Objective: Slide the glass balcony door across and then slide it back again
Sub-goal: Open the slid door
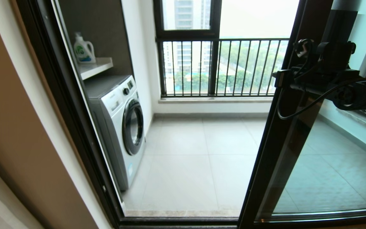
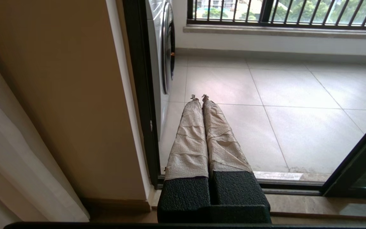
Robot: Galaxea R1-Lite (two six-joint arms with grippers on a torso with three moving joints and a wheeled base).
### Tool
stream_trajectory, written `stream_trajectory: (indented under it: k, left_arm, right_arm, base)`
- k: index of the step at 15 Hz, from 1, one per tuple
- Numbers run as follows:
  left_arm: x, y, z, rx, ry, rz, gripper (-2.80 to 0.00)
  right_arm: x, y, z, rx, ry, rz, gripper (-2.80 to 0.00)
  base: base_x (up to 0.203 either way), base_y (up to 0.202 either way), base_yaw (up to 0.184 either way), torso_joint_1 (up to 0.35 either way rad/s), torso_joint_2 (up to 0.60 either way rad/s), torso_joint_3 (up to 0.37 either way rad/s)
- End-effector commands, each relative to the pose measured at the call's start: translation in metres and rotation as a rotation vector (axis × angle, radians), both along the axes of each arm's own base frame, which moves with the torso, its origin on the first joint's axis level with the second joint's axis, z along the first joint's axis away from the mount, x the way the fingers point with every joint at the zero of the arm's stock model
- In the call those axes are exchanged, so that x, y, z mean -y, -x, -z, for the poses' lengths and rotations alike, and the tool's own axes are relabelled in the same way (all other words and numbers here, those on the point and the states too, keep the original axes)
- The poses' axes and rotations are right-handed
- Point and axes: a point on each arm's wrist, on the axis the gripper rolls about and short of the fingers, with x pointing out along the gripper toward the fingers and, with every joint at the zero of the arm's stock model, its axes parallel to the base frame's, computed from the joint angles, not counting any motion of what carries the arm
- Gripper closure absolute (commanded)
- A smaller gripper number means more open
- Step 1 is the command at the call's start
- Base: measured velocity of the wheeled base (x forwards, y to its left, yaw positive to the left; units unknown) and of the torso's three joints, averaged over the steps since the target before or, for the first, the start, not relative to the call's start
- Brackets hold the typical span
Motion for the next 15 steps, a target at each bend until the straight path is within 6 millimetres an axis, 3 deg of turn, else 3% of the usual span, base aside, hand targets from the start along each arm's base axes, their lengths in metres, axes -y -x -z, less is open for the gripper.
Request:
stream_trajectory:
  k: [1, 7, 15]
  left_arm:
    - [0.0, 0.0, 0.0, -0.002, 0.0, 0.0, 0.0]
    - [0.0, 0.0, 0.0, -0.003, 0.0, 0.0, 0.0]
    - [0.0, 0.0, 0.0, -0.002, 0.0, 0.0, 0.0]
  right_arm:
    - [0.013, 0.001, -0.003, 0.012, 0.002, 0.032, 0.0]
    - [0.035, 0.002, -0.003, 0.012, 0.0, 0.065, 0.0]
    - [0.046, 0.003, -0.002, 0.011, 0.001, 0.084, 0.0]
  base:
    - [0.0, 0.0, 0.0, 0.0, 0.0, 0.0]
    - [0.0, 0.0, 0.0, 0.0, 0.0, 0.0]
    - [0.0, 0.0, 0.0, 0.0, 0.0, 0.0]
